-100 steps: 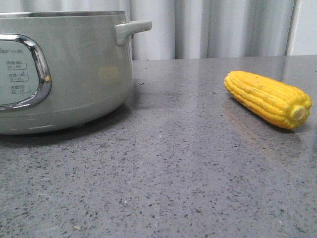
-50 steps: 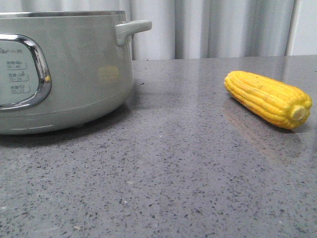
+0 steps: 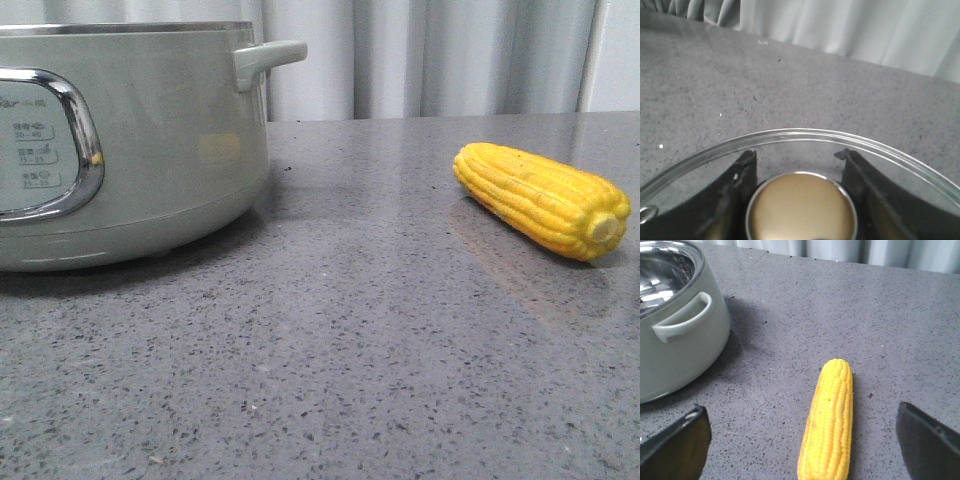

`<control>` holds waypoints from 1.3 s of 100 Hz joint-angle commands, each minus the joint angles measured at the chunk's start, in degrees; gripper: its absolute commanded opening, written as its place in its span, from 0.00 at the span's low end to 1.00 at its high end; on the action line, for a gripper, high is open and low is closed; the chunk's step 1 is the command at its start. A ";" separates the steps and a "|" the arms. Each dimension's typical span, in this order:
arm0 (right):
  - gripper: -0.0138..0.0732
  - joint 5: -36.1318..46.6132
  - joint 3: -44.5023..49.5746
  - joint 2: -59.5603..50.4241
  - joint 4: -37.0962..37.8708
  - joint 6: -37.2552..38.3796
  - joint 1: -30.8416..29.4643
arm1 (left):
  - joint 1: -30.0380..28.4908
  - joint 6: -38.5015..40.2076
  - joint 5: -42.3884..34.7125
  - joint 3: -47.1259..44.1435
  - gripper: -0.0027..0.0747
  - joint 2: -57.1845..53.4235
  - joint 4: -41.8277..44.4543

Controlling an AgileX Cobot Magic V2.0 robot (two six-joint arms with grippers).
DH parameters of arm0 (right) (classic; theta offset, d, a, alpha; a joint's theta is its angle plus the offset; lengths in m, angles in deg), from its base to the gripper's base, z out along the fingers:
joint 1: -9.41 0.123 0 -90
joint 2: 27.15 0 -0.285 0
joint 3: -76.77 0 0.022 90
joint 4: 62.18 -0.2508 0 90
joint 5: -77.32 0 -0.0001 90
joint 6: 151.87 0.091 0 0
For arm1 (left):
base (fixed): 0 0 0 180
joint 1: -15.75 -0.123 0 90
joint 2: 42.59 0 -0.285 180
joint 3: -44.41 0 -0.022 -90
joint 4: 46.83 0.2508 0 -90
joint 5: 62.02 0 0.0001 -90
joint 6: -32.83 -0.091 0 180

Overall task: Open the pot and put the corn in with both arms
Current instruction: 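Lift the glass lid off the pot with the left gripper, then lower the right gripper over the yellow corn cob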

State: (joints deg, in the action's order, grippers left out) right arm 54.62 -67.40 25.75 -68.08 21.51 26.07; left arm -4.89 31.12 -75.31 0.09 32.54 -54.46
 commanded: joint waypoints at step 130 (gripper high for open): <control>0.89 1.09 -2.24 -0.01 -0.26 -0.72 -0.36 | 0.32 0.06 -3.75 -1.23 0.50 3.87 0.65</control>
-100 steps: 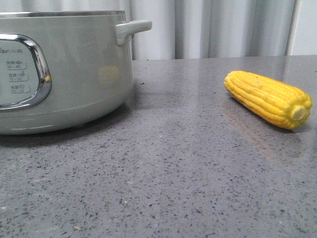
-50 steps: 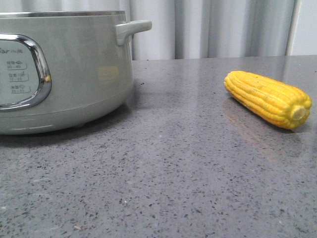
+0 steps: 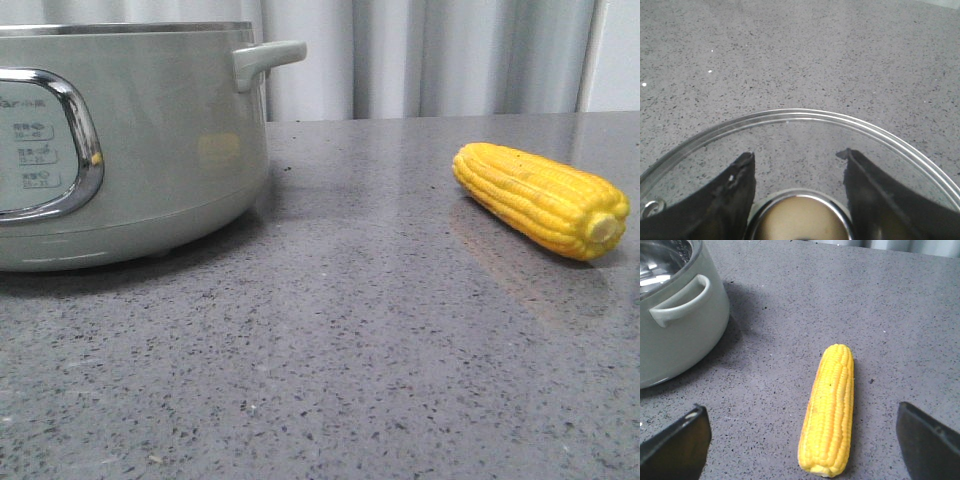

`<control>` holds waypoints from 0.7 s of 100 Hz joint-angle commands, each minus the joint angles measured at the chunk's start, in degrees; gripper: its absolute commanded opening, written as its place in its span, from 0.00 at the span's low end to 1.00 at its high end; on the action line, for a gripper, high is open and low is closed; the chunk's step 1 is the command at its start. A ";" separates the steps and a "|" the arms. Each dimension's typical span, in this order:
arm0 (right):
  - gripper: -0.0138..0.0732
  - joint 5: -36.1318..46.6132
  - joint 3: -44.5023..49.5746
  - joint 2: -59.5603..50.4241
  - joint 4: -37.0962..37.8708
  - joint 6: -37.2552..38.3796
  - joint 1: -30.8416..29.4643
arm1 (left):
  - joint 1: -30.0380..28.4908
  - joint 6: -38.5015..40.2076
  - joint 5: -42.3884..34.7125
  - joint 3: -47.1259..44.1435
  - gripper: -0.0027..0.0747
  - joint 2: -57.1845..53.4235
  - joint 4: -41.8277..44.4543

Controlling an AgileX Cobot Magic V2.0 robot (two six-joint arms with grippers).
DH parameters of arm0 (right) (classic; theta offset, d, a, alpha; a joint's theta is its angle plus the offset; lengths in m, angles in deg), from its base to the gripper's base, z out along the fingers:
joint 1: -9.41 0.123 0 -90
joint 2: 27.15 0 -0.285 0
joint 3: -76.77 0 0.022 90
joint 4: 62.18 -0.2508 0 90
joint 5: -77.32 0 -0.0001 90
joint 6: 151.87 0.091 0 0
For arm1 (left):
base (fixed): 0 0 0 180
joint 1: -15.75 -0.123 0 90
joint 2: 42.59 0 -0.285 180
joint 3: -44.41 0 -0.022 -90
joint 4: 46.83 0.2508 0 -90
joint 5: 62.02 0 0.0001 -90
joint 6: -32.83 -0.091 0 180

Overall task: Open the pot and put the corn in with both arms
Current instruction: 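Lower the right gripper over the yellow corn cob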

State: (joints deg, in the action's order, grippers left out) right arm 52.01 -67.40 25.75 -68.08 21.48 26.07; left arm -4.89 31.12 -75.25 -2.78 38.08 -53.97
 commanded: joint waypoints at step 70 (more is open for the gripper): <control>0.89 -19.08 -24.50 28.47 3.98 5.41 -0.36 | 15.78 0.06 -10.39 2.29 0.50 -30.89 -2.84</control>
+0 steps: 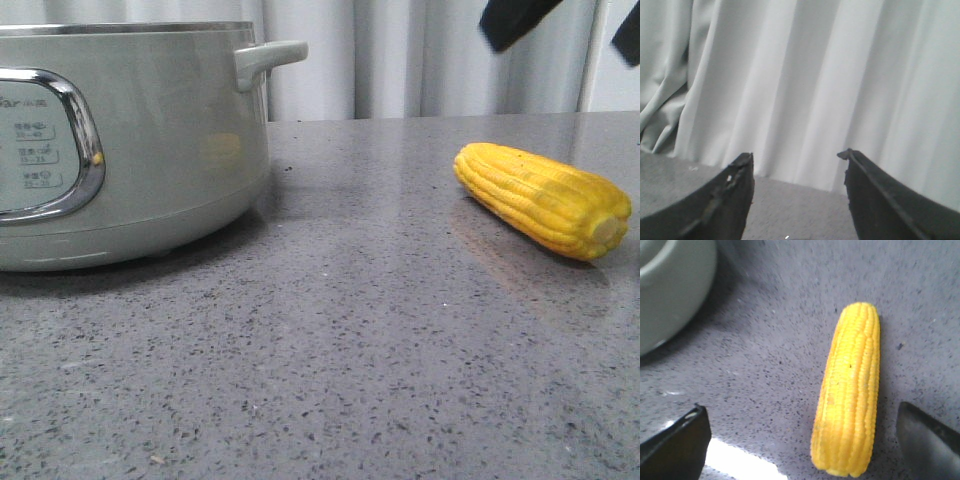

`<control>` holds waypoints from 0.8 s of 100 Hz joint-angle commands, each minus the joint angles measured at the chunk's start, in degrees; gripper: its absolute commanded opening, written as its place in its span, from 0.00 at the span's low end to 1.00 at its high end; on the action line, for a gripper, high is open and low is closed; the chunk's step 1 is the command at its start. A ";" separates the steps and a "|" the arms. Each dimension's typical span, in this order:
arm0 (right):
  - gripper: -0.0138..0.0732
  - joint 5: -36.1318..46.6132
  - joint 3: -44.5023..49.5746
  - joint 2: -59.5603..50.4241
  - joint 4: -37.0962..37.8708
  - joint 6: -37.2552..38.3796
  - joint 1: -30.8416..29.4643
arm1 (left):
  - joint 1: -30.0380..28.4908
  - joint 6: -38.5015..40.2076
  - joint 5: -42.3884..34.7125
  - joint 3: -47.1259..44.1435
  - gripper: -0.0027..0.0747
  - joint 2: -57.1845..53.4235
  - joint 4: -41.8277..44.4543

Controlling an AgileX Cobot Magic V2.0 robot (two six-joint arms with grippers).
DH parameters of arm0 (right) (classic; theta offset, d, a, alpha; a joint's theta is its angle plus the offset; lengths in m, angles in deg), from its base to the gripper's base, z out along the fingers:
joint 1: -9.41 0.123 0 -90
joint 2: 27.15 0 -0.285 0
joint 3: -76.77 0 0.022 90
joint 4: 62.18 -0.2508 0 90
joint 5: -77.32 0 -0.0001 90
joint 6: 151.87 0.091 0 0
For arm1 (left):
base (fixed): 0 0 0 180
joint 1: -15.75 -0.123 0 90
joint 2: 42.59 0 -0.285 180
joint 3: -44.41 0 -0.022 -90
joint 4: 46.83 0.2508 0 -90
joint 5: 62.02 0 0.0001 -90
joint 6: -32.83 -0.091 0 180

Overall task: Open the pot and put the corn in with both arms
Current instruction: 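Lower the right gripper over the yellow corn cob, then grasp the corn cob with the right gripper and lift it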

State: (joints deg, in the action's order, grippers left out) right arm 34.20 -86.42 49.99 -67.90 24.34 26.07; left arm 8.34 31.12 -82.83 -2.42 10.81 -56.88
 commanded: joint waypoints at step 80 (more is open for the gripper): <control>0.29 -7.93 -16.48 16.19 3.15 7.21 1.36 | 10.15 0.06 4.14 1.94 0.50 -13.94 0.16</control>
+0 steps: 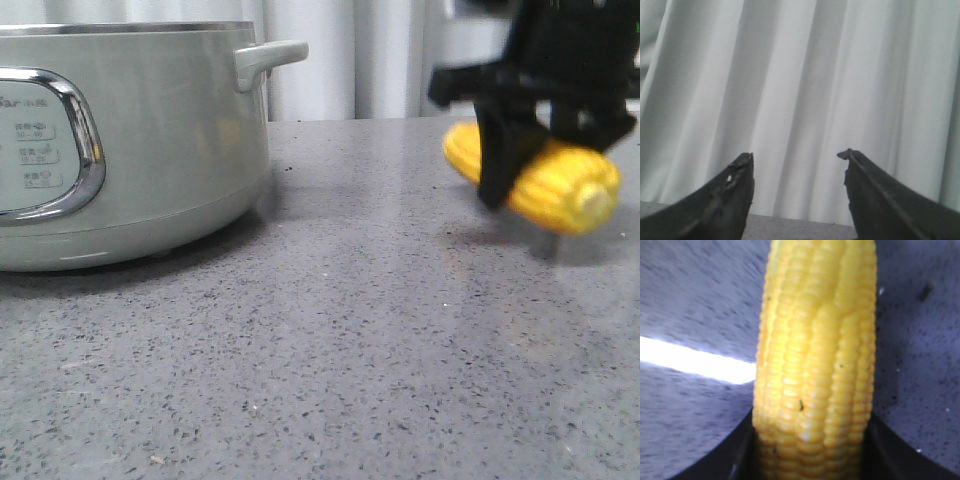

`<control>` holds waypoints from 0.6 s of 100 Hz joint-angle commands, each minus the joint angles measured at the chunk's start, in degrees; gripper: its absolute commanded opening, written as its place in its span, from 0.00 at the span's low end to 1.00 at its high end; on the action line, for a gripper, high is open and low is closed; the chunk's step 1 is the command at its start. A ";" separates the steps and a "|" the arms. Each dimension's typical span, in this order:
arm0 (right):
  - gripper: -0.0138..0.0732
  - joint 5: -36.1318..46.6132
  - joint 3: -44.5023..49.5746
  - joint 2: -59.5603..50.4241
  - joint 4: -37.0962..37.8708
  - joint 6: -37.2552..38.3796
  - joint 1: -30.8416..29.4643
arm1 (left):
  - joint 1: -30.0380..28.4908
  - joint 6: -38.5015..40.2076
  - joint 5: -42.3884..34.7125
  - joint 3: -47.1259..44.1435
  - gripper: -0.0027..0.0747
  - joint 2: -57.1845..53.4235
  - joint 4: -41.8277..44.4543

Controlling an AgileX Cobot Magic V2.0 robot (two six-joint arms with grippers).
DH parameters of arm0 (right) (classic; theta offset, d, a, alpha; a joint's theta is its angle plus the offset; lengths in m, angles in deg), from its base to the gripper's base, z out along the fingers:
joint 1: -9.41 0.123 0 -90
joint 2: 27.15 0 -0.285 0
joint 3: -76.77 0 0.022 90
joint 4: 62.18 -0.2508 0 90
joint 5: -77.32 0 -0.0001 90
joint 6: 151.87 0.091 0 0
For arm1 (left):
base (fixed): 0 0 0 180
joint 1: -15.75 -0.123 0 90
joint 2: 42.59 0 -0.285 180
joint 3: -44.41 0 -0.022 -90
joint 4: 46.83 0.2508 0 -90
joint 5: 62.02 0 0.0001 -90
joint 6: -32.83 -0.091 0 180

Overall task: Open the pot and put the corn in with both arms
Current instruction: 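Grasp the corn cob with the right gripper and lift it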

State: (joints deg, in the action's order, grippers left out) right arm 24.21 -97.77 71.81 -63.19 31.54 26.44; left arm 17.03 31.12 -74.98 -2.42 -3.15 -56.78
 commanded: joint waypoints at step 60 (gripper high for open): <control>0.30 17.21 -34.78 7.14 -4.83 -0.61 24.63 | 2.52 0.96 -14.74 1.94 0.50 -0.36 -0.04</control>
State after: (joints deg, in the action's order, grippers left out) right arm 36.65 -127.76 77.42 -68.06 31.56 50.16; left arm 18.68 31.26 -85.16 -2.42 -3.15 -56.78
